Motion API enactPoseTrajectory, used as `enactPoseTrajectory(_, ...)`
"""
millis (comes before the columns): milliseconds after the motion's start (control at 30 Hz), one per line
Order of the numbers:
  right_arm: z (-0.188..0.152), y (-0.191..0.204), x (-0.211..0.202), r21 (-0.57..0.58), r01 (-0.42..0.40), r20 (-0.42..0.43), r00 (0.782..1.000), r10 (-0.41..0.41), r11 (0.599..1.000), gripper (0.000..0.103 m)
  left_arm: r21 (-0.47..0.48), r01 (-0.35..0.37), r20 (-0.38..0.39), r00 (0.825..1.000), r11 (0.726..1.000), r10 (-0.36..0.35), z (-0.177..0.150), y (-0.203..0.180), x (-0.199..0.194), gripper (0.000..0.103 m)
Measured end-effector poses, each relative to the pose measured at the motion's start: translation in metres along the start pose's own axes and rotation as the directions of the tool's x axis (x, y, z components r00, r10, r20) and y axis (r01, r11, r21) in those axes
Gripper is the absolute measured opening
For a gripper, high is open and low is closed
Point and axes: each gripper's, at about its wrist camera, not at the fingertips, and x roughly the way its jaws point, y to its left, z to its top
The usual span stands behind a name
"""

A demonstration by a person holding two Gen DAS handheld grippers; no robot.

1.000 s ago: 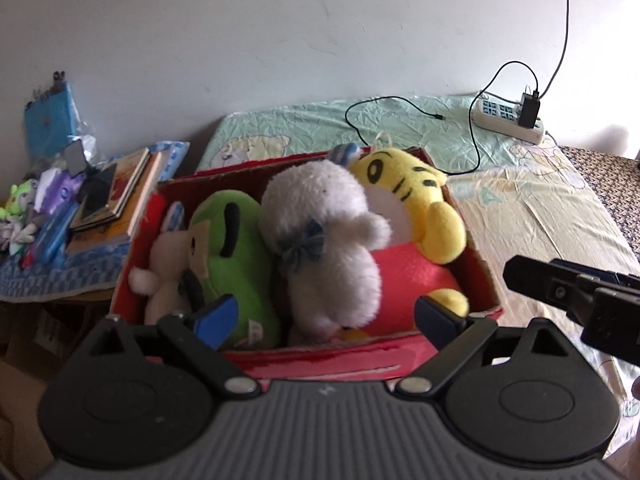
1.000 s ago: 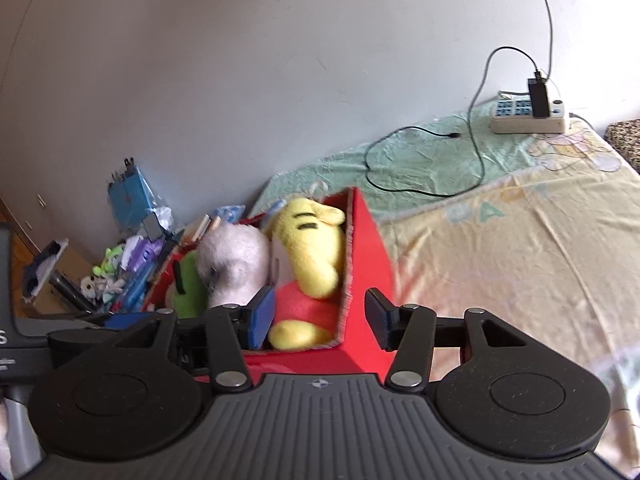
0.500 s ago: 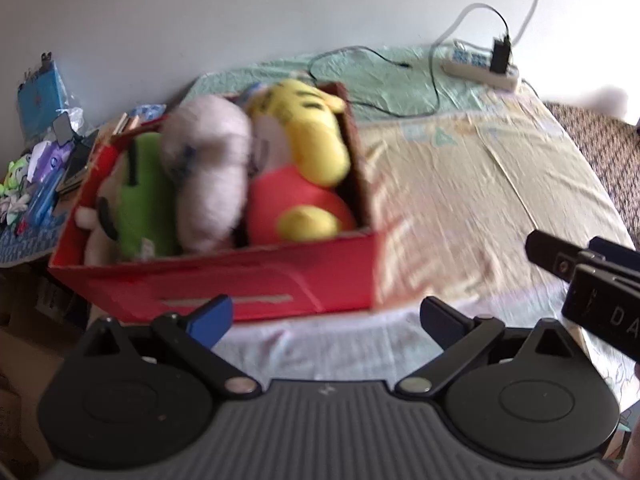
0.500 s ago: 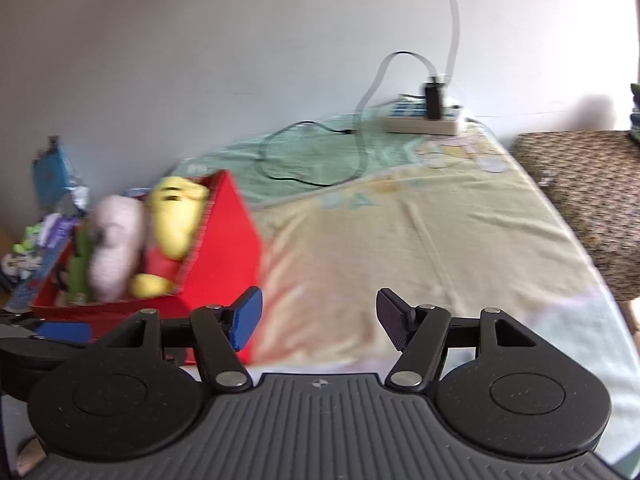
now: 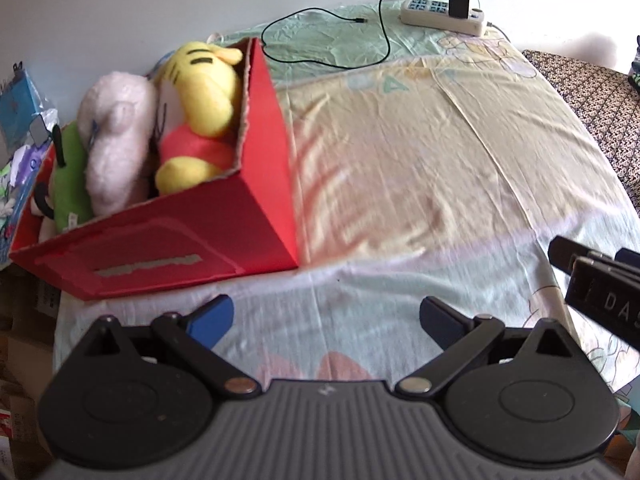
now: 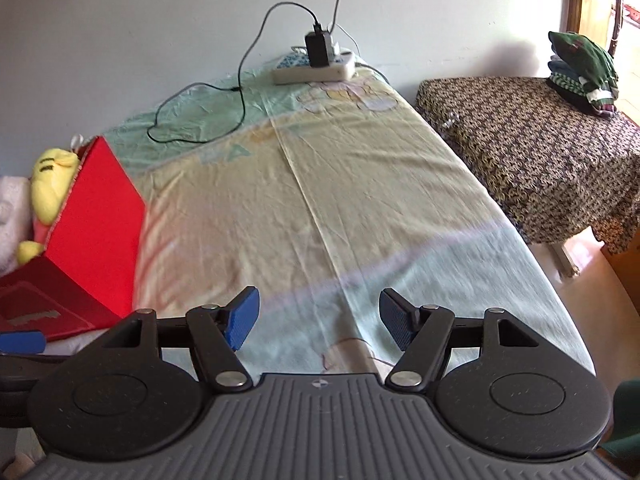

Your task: Organize objects

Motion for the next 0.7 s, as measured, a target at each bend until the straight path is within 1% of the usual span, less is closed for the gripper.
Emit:
enactPoseTrajectory(167,-0.002,0.0,0.002,-0.023,0.004,-0.013,1.0,-0.004,1.0,0.069,-0.005,-0.009,-0.016,1.0,1.0,0.009,-0.001,-0.004,0.006,0.094)
enactPoseTrajectory(333,0.001,0.0,0.007,-0.047,0.038,-0.027,0.999,-0.04,0.998,0.072,-0.019,-0.015,-0.045,0.999,1.0,0.014,-0.005,-0.005,0.017,0.09)
enactPoseTrajectory(500,0.001,0.0,0.009,-0.06,0.028,-0.03,0.999,-0.03,0.998,0.072,-0.042,-0.017,-0.06,0.998,0.999,0.014,-0.006,-0.003,0.021,0.09)
enactPoseTrajectory(700,-0.004,0.007,0.017,-0.081,0.0,-0.064,0.998,-0.006,0.997,0.072,-0.047,-0.033,-0.077,0.997,0.998,0.029,-0.012,-0.001,0.024,0.091)
